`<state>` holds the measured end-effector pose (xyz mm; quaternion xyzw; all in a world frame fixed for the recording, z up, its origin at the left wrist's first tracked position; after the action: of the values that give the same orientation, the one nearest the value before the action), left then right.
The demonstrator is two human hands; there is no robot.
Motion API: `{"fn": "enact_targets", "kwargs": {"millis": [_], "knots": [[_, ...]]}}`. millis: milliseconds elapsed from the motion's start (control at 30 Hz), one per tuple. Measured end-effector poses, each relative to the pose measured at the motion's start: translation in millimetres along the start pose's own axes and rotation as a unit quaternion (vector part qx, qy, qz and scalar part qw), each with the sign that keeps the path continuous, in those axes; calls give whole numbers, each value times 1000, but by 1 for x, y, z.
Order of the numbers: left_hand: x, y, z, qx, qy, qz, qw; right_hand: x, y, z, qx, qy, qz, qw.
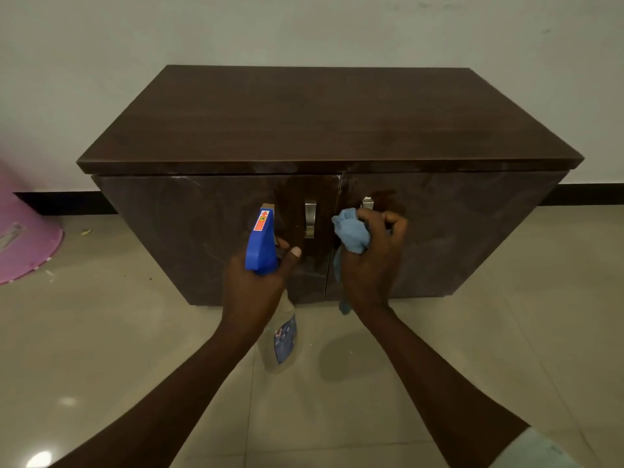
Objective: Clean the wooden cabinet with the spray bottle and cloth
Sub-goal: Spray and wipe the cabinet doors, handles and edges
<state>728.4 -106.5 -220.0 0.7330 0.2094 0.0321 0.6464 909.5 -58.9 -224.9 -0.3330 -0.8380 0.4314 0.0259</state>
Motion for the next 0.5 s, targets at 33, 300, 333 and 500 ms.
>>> {"fn": "enact_targets", "kwargs": {"millis": [33,300,333,500], "knots": [[-1,0,1,0,0,-2,1000,0,-3,-1,4,9,-5,1000],[-6,-13,1,-23,-8,-11,1000,-4,13,8,78,7,-49,996],[-7,-13,1,-22,-5,-13,1000,-2,17,10,80,-7,-50,995],[-5,-8,1,-19,-2,-16,1000,-6,26,17,134,11,-68,989]]}}
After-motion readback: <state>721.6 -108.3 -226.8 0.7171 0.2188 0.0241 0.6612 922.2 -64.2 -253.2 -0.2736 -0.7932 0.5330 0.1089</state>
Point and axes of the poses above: each hand's wrist, its own z-axis away from the middle knuckle, its own x-axis out of the palm, y = z × x, the point moved 6 cm from there along -z, towards the middle knuckle, and after that the axes turned 1 degree about x, right-handed, at the moved point
